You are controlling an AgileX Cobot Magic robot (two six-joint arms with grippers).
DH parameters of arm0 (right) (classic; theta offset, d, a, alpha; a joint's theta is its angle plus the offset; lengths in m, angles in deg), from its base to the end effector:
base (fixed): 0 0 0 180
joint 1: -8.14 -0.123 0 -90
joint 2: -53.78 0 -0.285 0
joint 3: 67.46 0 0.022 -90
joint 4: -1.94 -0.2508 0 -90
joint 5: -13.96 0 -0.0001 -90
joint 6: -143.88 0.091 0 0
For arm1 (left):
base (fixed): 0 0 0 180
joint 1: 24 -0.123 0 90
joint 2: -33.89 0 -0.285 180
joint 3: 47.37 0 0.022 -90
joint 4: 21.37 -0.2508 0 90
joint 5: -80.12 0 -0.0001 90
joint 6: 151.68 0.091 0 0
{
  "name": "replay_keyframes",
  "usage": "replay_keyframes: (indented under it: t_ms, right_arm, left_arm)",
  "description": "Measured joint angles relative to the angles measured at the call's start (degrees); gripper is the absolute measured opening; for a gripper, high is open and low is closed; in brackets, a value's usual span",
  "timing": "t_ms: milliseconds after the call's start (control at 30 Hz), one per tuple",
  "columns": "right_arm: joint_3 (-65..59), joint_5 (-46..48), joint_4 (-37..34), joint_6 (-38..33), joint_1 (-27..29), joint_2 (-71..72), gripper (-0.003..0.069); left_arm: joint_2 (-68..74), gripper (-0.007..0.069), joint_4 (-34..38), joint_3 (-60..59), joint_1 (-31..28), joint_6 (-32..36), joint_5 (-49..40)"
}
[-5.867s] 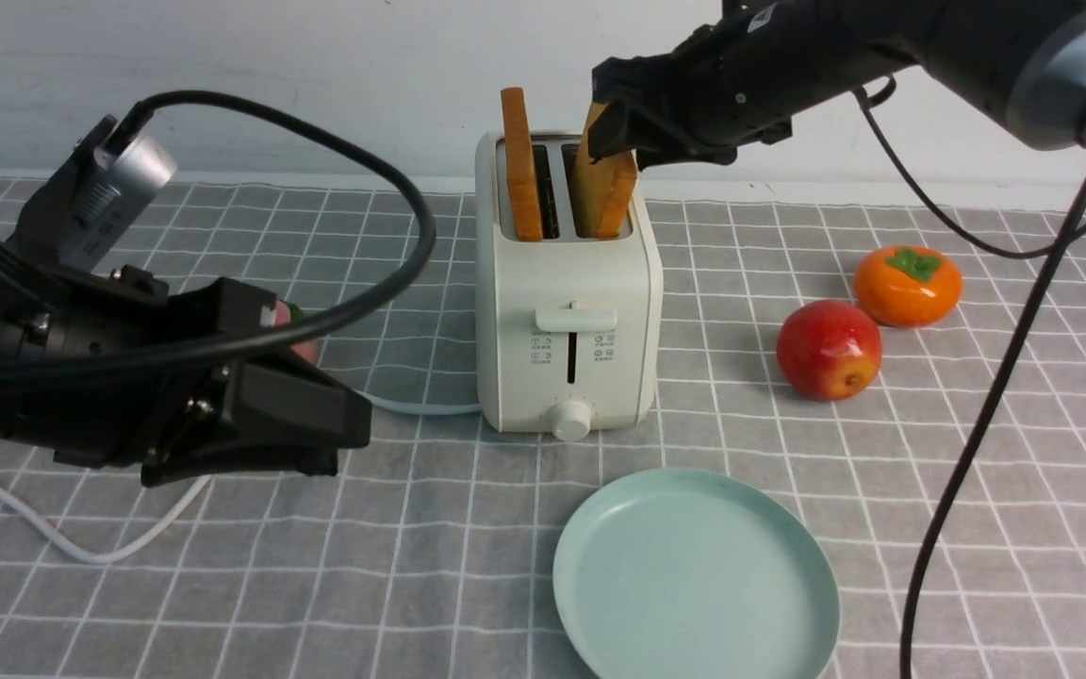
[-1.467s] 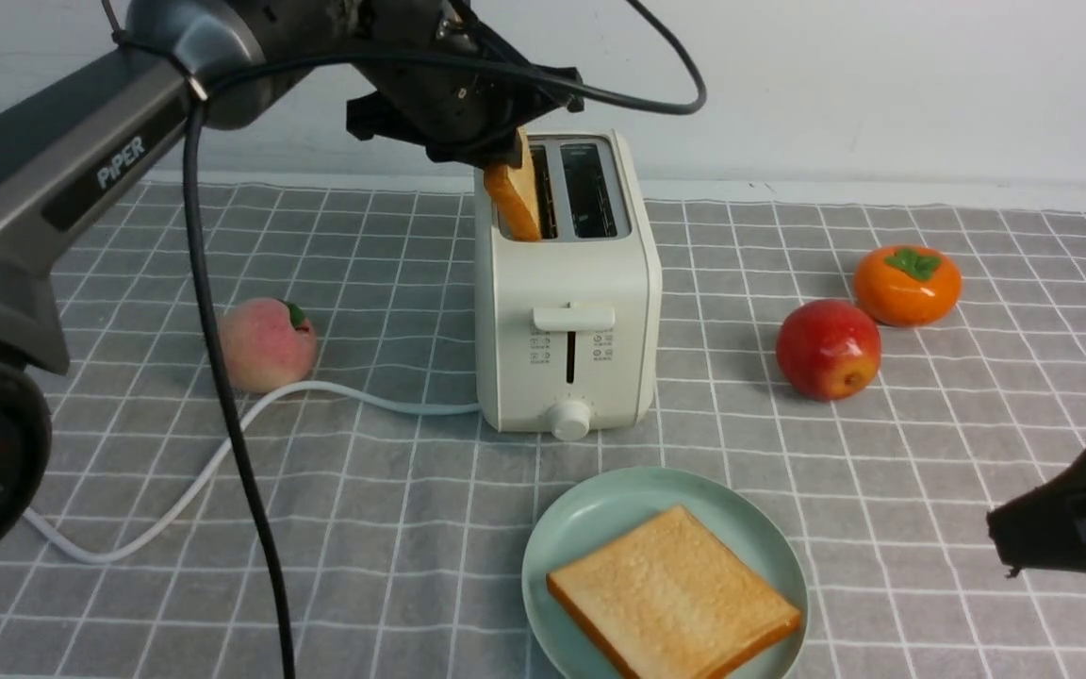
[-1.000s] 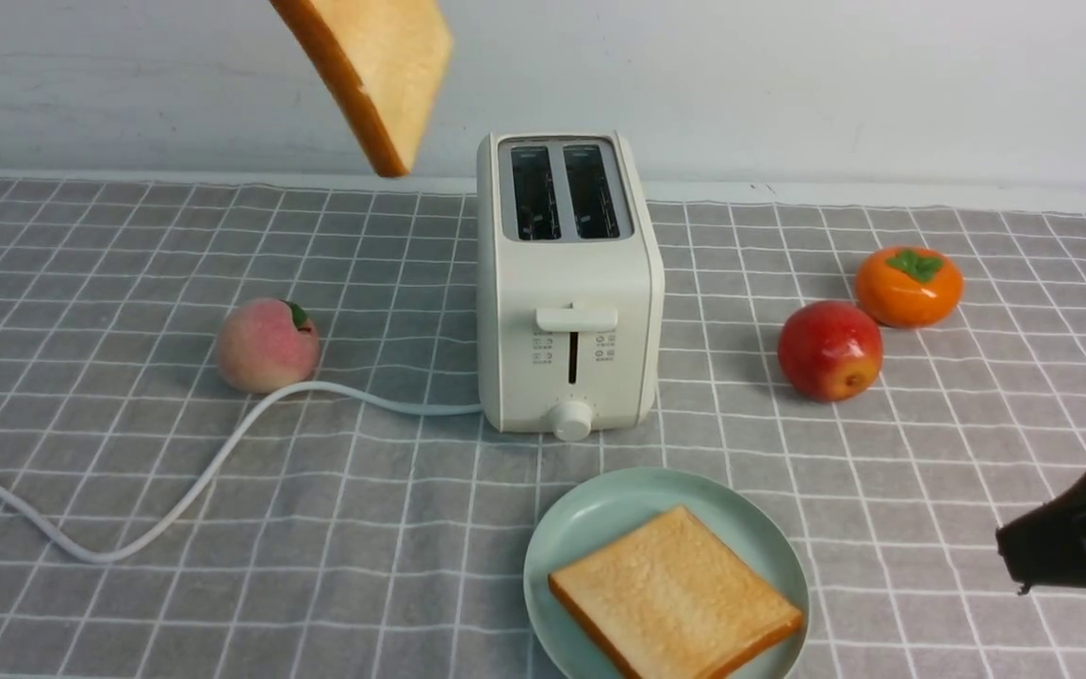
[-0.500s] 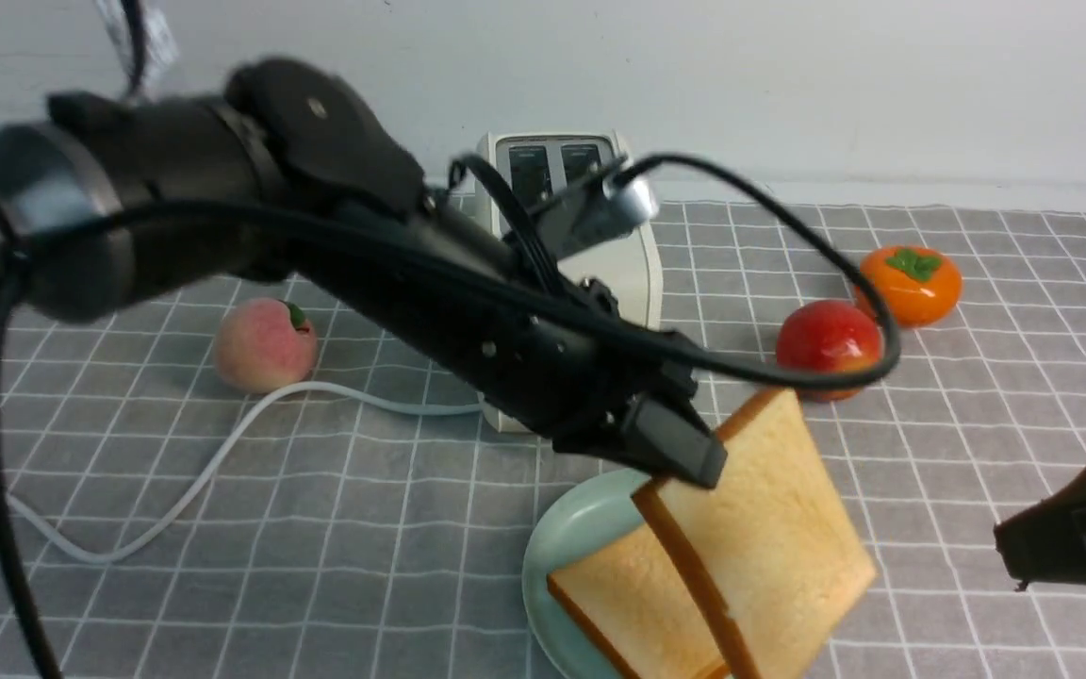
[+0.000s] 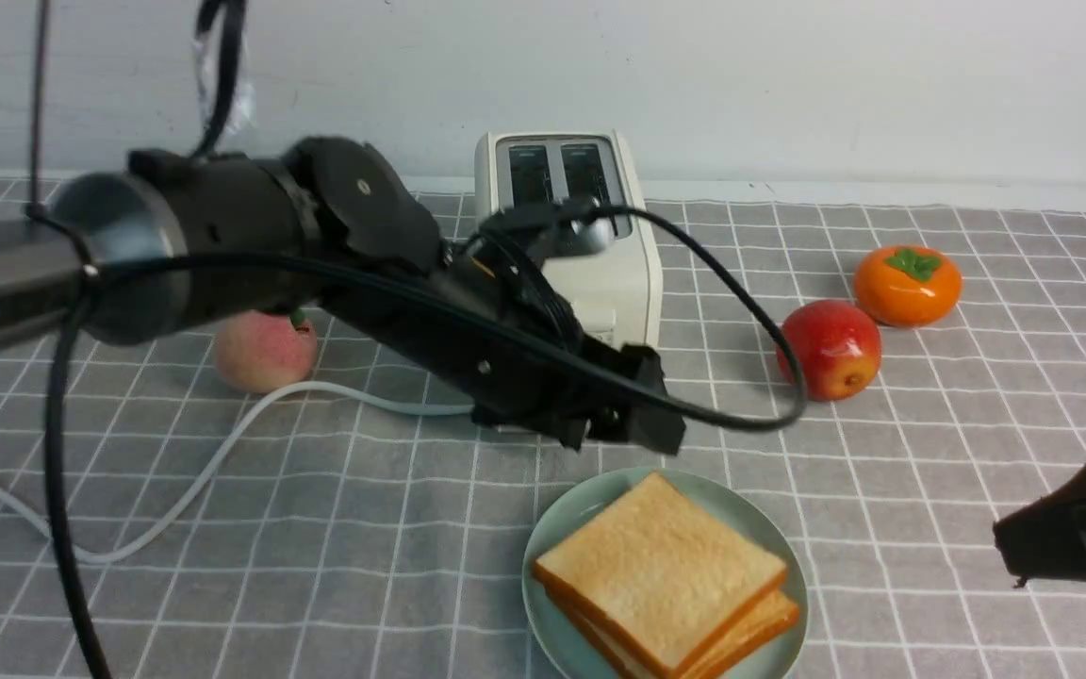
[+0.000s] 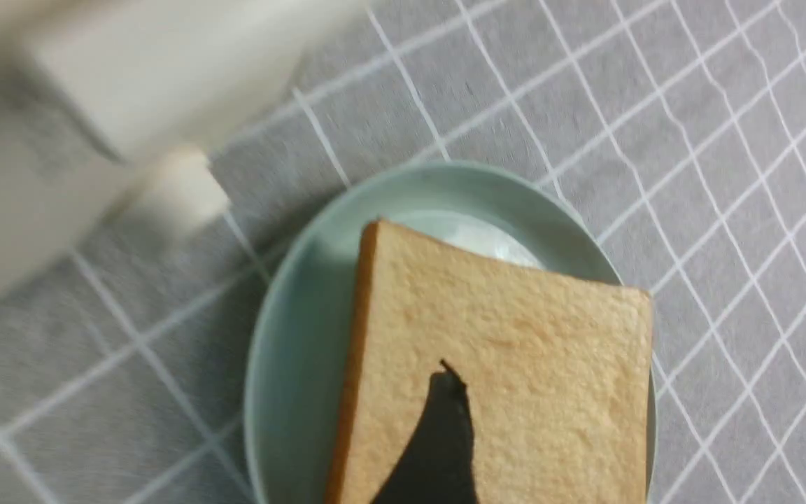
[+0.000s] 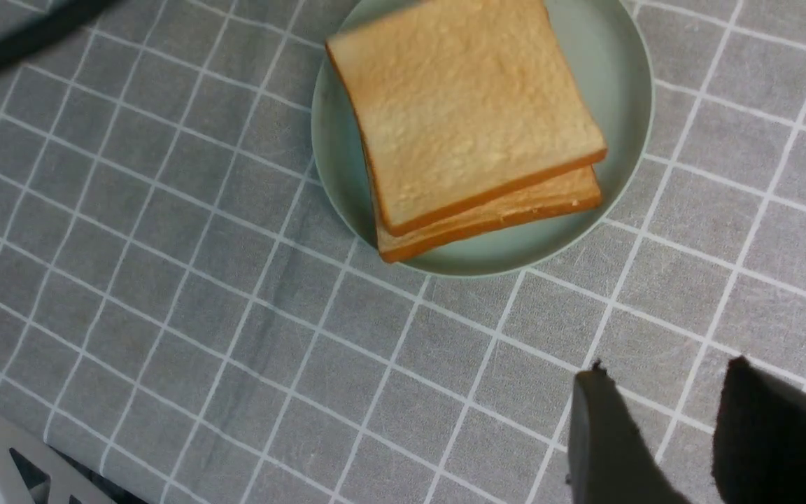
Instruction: Take toasted bread from bread machine on grey coffee table place on plate.
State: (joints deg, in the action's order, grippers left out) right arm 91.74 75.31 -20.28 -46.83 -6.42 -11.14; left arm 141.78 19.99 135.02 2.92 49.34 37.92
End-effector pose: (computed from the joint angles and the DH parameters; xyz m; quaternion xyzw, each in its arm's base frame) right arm 0.1633 0.0736 0.3513 -0.1662 0.9271 0.1976 0.2716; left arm 0.3274 -0.2116 0.2861 0.1958 0.8964 -0.3136 0.2444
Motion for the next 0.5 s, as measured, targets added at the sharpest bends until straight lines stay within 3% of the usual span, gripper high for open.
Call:
replay_keyframes:
  t_ms: [167,300,367,400,433,500]
  right_arm:
    - [0.00,-1.62,2.27,3.96,0.00,0.00,0.0182]
    - [-0.03,-5.59,7.35,8.59,0.00,0.00,0.0073]
    - [-0.03,-10.21,10.71,12.69,0.00,0.00,-0.0008]
    - [-0.03,-12.49,11.97,14.29,0.00,0.00,-0.0017]
    - [-0.03,-12.49,12.13,14.56,0.00,0.00,-0.0018]
    - [-0.03,-14.43,14.38,17.22,0.00,0.00,-0.0020]
  left_arm:
    - [-6.31,0.0630,-5.43,5.61,-4.85,-5.55,-7.30]
    - [-13.66,0.0525,-8.11,7.11,-8.78,-11.13,-16.14]
    - [-17.81,0.0424,-9.52,5.49,-10.33,-13.47,-18.63]
    - [-19.43,0.0360,-9.92,4.08,-10.70,-14.65,-18.89]
    - [-19.62,0.0350,-10.06,3.84,-10.77,-14.81,-18.95]
    - [-21.37,0.0229,-10.60,0.59,-10.82,-16.42,-18.73]
